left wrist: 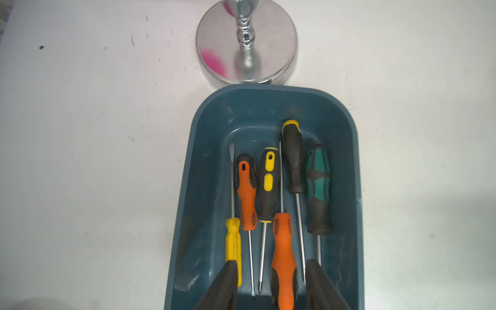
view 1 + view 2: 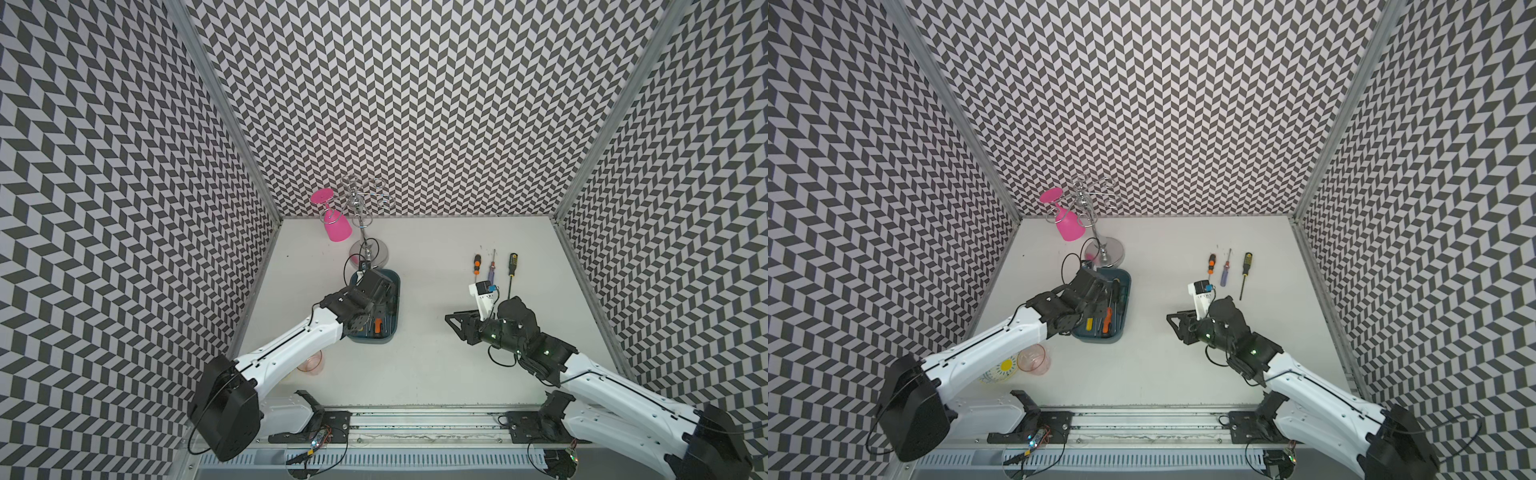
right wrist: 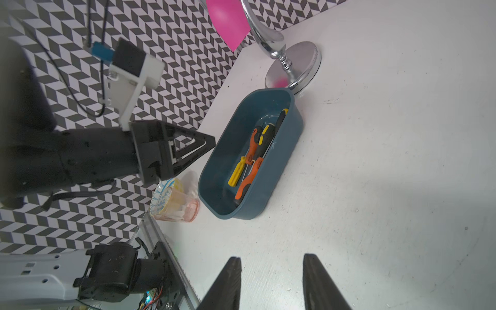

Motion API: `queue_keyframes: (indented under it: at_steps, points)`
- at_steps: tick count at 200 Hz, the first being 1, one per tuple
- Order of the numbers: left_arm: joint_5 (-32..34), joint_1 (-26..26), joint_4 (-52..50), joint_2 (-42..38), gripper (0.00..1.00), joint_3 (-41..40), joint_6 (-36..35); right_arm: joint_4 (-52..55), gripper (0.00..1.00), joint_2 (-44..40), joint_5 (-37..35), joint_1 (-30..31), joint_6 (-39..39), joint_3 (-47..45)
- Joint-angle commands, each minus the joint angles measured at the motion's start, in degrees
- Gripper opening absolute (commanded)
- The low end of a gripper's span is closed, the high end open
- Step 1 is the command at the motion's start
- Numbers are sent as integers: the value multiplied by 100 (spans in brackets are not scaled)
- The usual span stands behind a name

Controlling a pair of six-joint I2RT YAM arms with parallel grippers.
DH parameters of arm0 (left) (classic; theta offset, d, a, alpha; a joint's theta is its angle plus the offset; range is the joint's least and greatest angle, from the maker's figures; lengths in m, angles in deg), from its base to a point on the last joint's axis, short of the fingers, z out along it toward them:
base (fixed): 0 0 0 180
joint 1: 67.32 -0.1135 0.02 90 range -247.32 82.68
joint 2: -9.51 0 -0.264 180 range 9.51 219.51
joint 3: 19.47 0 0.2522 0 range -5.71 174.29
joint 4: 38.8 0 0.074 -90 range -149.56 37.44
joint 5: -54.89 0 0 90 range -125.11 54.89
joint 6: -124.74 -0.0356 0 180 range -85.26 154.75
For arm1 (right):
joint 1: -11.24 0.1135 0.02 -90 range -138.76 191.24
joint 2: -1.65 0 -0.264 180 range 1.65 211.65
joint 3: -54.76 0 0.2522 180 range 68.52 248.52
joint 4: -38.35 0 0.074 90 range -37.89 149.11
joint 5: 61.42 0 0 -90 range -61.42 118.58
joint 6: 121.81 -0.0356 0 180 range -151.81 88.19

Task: Put the screwdriver on the desktop into the storage box
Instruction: Place the screwdriver in the storage box, then pick up the screwdriver from the center of the board.

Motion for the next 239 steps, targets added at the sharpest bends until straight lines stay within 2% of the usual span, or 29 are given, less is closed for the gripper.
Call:
queue_keyframes:
  at_steps: [1, 65, 118, 138, 189, 239]
  points:
    - [-595, 55, 390, -448, 45, -233, 84, 164, 41, 162, -297, -116, 11, 290]
    - [-1752, 101, 1346, -1619, 49, -983, 99, 961, 41, 1074, -756, -817, 13, 1131]
    - [-2613, 168, 2185, -1995, 54, -1451, 210, 1442, 42, 2107, -1257, -1301, 136, 1898]
    - [-2752, 216, 2332, -2046, 55, -1522, 229, 1544, 46, 2520, -1391, -1467, 133, 2196]
    - [-2887, 276, 2447, -2180, 55, -1647, 249, 1973, 46, 3830, -1382, -1898, 156, 3202]
    - [-3000, 295, 2577, -2449, 61, -1914, 362, 2080, 46, 4821, -1605, -2206, 101, 3965]
